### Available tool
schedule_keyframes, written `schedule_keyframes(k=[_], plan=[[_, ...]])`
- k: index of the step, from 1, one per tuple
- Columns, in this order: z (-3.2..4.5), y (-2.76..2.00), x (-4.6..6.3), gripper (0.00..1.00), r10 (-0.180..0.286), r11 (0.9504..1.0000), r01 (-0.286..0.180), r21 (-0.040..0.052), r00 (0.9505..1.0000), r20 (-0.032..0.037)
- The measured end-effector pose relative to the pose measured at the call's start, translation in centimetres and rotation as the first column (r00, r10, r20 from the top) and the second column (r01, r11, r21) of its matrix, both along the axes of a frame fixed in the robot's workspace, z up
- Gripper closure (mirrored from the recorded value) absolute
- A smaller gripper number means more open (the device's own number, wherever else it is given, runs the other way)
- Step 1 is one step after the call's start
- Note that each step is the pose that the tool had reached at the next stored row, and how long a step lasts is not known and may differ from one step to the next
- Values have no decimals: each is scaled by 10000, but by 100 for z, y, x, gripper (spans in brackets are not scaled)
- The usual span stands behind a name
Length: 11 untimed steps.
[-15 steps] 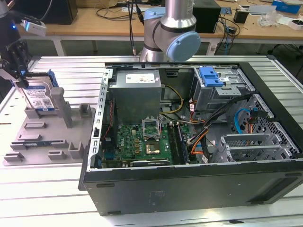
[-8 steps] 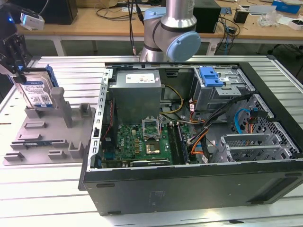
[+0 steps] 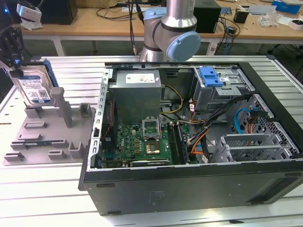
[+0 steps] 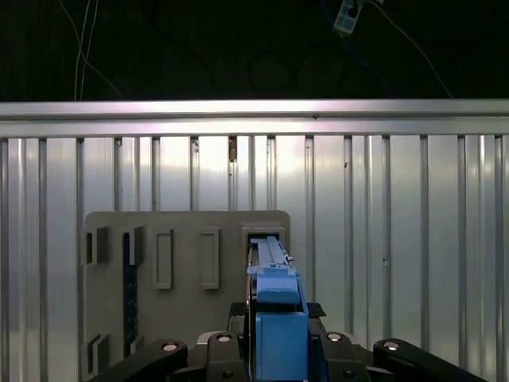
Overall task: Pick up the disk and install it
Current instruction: 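Pick up the disk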
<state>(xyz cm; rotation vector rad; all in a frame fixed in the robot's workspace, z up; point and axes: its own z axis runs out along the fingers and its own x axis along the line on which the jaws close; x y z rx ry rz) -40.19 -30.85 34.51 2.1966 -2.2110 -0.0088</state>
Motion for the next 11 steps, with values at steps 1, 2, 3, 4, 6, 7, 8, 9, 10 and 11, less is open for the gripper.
schedule_keyframes(k=[1,2,3,4,6,7,8,9,10,11], plan=[[21,0,0,64,0,10000,0,1,10000,0],[51,0,0,64,-1,10000,1,3,10000,-1],[75,0,0,64,0,10000,0,4,10000,-1],[95,0,0,64,0,10000,0,5,10000,0],[153,0,0,64,0,10000,0,9,10000,0],[184,0,0,64,-1,10000,1,11,10000,-1],[221,0,1,64,0,10000,0,14,10000,0],[259,0,1,64,0,10000,0,17,10000,0],[281,0,1,64,0,10000,0,19,10000,-1],[328,0,1,64,0,10000,0,24,10000,-1]])
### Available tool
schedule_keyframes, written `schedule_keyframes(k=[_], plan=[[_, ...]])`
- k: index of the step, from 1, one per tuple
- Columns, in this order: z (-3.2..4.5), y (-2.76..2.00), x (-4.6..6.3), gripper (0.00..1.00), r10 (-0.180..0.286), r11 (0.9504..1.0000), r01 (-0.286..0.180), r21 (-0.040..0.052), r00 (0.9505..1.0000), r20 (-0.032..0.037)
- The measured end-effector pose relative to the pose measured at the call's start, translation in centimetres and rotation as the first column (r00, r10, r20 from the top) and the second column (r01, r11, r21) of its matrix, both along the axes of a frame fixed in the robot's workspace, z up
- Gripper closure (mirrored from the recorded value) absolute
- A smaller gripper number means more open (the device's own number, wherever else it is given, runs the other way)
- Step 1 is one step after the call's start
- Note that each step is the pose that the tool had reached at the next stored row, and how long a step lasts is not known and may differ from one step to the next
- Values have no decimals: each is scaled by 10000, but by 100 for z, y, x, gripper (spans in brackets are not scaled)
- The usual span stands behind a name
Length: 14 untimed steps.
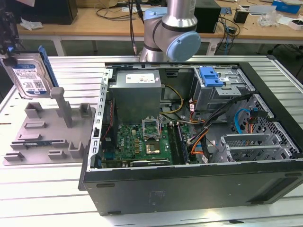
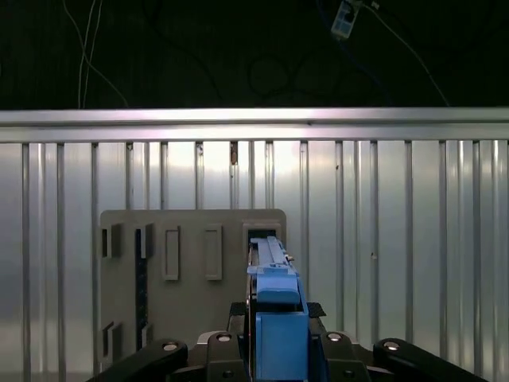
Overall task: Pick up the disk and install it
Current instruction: 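Pick up the disk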
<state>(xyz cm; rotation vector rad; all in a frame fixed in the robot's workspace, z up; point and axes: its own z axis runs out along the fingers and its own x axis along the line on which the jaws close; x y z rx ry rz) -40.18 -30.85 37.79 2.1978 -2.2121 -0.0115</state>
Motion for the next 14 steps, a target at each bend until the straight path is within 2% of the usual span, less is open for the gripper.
schedule_keyframes(k=[14], plan=[[491,0,19,64,0,10000,0,56,10000,0]])
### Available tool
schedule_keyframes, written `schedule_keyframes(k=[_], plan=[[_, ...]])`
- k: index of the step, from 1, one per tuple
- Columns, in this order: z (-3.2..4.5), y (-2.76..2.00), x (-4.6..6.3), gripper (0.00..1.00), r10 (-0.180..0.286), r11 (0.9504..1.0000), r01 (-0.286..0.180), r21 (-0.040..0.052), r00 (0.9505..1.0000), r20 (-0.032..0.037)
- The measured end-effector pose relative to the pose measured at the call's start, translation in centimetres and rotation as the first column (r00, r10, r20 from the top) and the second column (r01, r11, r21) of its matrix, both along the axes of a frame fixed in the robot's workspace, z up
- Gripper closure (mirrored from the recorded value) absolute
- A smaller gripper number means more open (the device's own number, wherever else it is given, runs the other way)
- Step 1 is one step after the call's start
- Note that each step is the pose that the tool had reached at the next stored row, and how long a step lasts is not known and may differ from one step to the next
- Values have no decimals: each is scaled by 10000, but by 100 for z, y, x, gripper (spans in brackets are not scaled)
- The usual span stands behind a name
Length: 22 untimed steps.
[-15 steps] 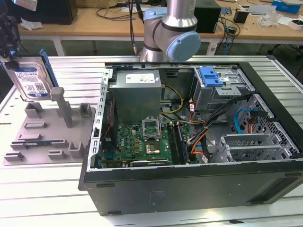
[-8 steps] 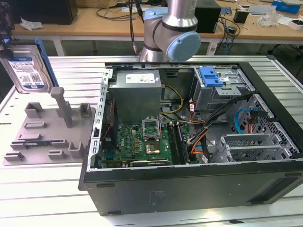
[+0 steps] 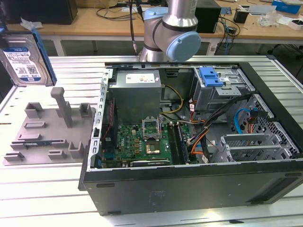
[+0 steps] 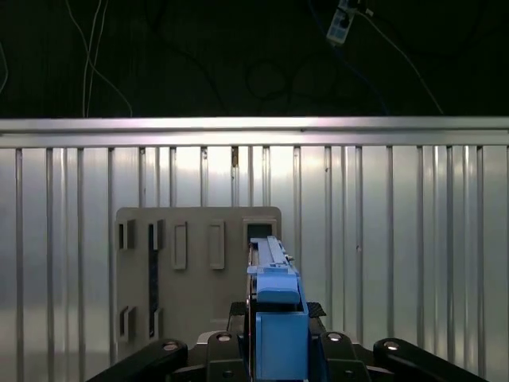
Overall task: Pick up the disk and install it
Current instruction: 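Pick up the disk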
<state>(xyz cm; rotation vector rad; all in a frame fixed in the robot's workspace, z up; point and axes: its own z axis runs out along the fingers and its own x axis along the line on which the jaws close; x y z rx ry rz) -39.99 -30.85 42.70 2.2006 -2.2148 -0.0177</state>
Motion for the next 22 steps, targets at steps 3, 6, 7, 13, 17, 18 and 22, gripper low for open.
schedule_keyframes(k=[3,6,7,13,17,18,22], plan=[[124,0,12,64,0,10000,0,25,10000,0],[222,0,22,64,0,10000,0,43,10000,-1],[261,0,26,64,0,10000,0,50,10000,0],[458,0,49,64,0,10000,0,86,10000,-1],[533,-1,61,64,0,9999,0,119,10000,1],[533,-1,61,64,0,9999,0,122,10000,1],[534,-1,62,64,0,9999,0,123,10000,-1]])
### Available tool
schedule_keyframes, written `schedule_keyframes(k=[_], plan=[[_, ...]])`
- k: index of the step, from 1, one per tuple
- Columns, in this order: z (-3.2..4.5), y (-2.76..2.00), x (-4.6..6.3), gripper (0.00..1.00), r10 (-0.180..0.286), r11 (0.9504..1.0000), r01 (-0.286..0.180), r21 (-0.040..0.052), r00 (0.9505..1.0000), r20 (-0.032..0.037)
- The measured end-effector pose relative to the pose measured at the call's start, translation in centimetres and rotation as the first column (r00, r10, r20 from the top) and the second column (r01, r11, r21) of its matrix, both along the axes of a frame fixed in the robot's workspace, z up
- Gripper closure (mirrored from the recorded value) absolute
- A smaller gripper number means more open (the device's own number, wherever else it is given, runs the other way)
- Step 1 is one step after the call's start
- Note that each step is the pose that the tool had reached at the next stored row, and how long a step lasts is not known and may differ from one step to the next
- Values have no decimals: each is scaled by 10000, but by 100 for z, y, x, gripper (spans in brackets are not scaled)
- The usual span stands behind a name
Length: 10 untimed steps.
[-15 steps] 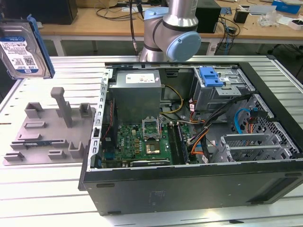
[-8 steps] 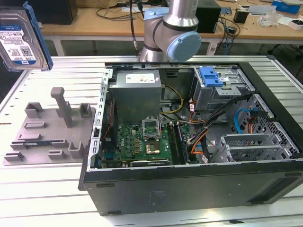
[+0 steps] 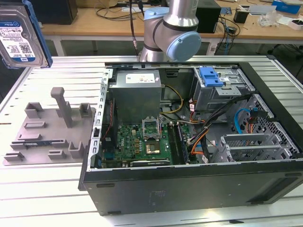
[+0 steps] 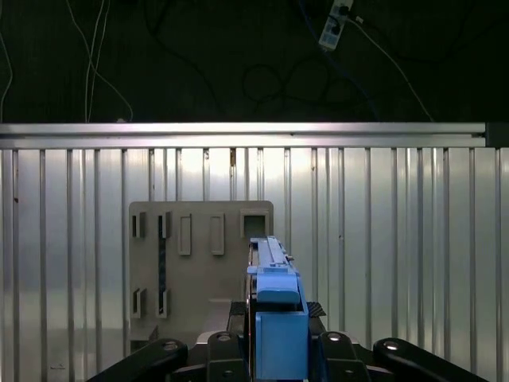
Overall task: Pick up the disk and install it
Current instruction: 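Pick up the disk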
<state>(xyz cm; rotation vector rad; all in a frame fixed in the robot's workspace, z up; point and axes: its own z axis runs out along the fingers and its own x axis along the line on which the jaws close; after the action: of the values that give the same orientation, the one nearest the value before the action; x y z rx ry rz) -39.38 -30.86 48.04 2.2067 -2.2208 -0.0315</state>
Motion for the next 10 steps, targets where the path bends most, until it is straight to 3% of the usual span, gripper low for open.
schedule_keyframes(k=[4,7,10], plan=[[1,-2,0,64,0,10000,0,9,10000,-1],[60,-3,0,64,0,10000,0,15,10000,0],[69,-9,22,64,-1,10000,1,15,10000,1]])
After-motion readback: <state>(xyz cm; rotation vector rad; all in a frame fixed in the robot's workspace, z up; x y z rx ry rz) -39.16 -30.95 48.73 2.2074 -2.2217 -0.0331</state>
